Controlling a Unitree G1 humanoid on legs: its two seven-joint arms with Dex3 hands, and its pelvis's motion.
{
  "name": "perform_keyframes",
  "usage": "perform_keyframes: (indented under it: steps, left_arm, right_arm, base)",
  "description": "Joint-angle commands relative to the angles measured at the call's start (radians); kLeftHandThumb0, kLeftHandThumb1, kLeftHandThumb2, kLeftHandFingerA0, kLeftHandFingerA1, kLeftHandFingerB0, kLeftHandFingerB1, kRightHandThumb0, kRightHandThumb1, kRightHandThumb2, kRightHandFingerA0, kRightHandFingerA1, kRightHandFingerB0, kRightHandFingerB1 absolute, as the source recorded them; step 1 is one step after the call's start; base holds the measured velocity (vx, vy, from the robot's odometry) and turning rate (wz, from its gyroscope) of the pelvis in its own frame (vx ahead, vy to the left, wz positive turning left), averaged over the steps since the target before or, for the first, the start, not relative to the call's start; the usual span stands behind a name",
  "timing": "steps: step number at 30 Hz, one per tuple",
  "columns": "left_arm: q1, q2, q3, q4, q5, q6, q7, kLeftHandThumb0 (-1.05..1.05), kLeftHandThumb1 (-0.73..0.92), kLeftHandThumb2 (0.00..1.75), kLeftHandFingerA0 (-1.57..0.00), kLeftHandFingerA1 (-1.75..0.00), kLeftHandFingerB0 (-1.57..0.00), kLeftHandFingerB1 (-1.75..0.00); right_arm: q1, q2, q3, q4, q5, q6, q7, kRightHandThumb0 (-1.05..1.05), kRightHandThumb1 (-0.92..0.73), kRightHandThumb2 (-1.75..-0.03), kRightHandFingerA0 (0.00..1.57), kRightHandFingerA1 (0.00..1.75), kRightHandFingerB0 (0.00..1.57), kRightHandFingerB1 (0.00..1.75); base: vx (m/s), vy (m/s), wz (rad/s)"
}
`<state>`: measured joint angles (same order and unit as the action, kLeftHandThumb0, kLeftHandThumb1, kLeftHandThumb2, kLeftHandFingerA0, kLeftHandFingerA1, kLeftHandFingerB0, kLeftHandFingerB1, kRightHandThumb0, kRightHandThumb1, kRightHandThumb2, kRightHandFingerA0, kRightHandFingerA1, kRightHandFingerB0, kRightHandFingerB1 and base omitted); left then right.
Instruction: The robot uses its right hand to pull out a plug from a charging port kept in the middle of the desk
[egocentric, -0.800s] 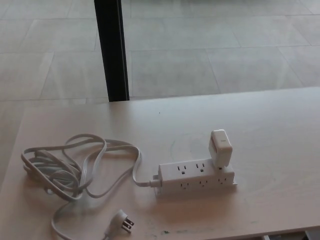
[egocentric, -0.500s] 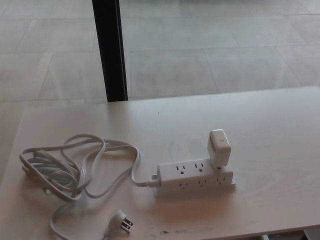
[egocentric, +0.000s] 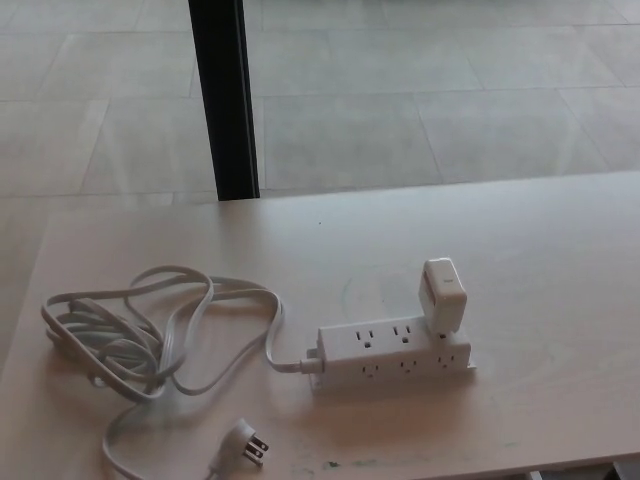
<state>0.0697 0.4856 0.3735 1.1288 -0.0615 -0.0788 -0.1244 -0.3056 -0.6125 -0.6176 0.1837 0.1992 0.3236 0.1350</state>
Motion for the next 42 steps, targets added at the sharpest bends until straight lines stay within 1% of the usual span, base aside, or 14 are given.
perform_keyframes:
  steps: [1, 2, 17, 18, 20, 24, 27, 28, 29, 31, 32, 35, 36, 42]
  left_arm:
    - [-0.004, 0.044, 0.018, 0.025, -0.031, -0.010, -0.027, -0.82, 0.92, 0.77, -0.70, -0.58, -0.48, -0.47]
    - [0.001, 0.042, 0.020, 0.015, -0.034, -0.011, -0.028, -0.80, 0.92, 0.77, -0.68, -0.57, -0.44, -0.45]
    - [-0.007, 0.051, 0.020, 0.018, -0.033, -0.004, -0.029, -0.79, 0.92, 0.75, -0.68, -0.57, -0.45, -0.43]
    - [-0.002, 0.050, 0.018, 0.013, -0.032, -0.011, -0.035, -0.80, 0.92, 0.79, -0.62, -0.54, -0.42, -0.43]
    - [0.000, 0.052, 0.012, 0.014, -0.029, -0.017, -0.034, -0.78, 0.92, 0.78, -0.65, -0.55, -0.45, -0.44]
    - [0.000, 0.052, 0.003, 0.016, -0.019, -0.019, -0.022, -0.80, 0.92, 0.80, -0.63, -0.53, -0.43, -0.43]
    - [-0.003, 0.048, 0.008, 0.017, -0.029, -0.022, -0.031, -0.79, 0.92, 0.80, -0.63, -0.55, -0.42, -0.43]
    - [-0.001, 0.047, 0.007, 0.010, -0.029, -0.021, -0.030, -0.79, 0.92, 0.79, -0.64, -0.56, -0.43, -0.45]
    - [-0.001, 0.045, 0.009, 0.008, -0.031, -0.020, -0.024, -0.80, 0.92, 0.79, -0.65, -0.56, -0.42, -0.44]
    - [0.001, 0.045, 0.007, 0.001, -0.030, -0.017, -0.023, -0.80, 0.92, 0.80, -0.66, -0.57, -0.43, -0.45]
    - [0.001, 0.046, 0.001, -0.003, -0.023, -0.013, -0.020, -0.80, 0.92, 0.81, -0.66, -0.58, -0.42, -0.45]
    - [0.000, 0.049, -0.005, -0.002, -0.018, -0.013, -0.022, -0.80, 0.92, 0.81, -0.63, -0.55, -0.41, -0.43]
    - [0.002, 0.052, -0.016, -0.001, -0.006, -0.020, -0.016, -0.73, 0.80, 1.17, -0.60, -0.63, -0.40, -0.54]
    - [-0.008, 0.052, -0.012, 0.006, -0.022, -0.009, -0.019, -0.81, 0.92, 0.80, -0.66, -0.55, -0.43, -0.43]
  right_arm:
    - [-0.158, -0.084, 0.189, -0.147, -0.015, 0.140, 0.069, -0.89, -0.45, -0.86, 0.93, 0.52, 0.37, 0.40]
    - [-0.195, -0.071, 0.269, -0.180, -0.032, 0.137, 0.095, -0.81, -0.73, -0.63, 0.93, 0.62, 0.25, 0.29]
    - [-0.341, -0.001, 0.800, -0.283, -0.198, 0.154, 0.176, -0.85, -0.70, -0.62, 0.99, 0.78, 0.24, 0.29]
    - [-0.342, -0.003, 0.812, -0.280, -0.202, 0.153, 0.178, -0.75, -0.56, -0.58, 1.06, 0.55, 0.39, 0.33]
    - [-0.348, -0.005, 0.926, -0.238, -0.281, 0.101, 0.199, -0.85, -0.56, -0.95, 0.90, 0.77, 0.14, 0.43]
    - [-0.387, -0.035, 1.081, -0.192, -0.400, 0.059, 0.247, -0.86, -0.59, -0.97, 0.91, 0.88, 0.09, 0.42]
    - [-0.414, -0.045, 1.169, -0.149, -0.480, 0.018, 0.253, -0.89, -0.75, -0.64, 0.88, 1.19, 0.16, 0.32]
    - [-0.421, -0.046, 1.192, -0.133, -0.503, 0.001, 0.248, -0.97, -0.64, -1.00, 0.88, 1.07, 0.12, 0.43]
    - [-0.428, -0.046, 1.212, -0.120, -0.522, -0.006, 0.244, -0.90, -0.76, -0.64, 0.90, 1.15, 0.16, 0.33]
    - [-0.440, -0.047, 1.233, -0.096, -0.540, -0.016, 0.239, -0.94, -0.63, -1.01, 0.92, 1.09, 0.10, 0.44]
    - [-0.447, -0.043, 1.236, -0.086, -0.537, -0.013, 0.240, -0.88, -0.75, -0.63, 0.90, 1.12, 0.16, 0.34]
    - [-0.457, -0.041, 1.243, -0.071, -0.535, -0.011, 0.242, -0.87, -0.75, -0.63, 0.92, 1.14, 0.15, 0.35]
    - [-0.465, -0.037, 1.253, -0.058, -0.544, -0.012, 0.244, -0.87, -0.75, -0.63, 0.94, 1.19, 0.15, 0.34]
    - [-0.503, -0.013, 1.283, 0.005, -0.576, -0.038, 0.235, -0.88, -0.73, -0.63, 0.96, 1.13, 0.16, 0.35]
  base:
    - [0.00, 0.000, 0.00]
    - [0.00, 0.000, 0.00]
    - [0.00, 0.000, 0.00]
    - [0.00, 0.000, 0.00]
    - [0.00, 0.000, 0.00]
    - [0.00, 0.000, 0.00]
    - [0.00, 0.000, 0.00]
    - [0.00, 0.000, 0.00]
    - [0.00, 0.000, 0.00]
    - [0.00, 0.000, 0.00]
    - [0.00, 0.000, 0.00]
    - [0.00, 0.000, 0.00]
    - [0.00, 0.000, 0.00]
    - [0.00, 0.000, 0.00]
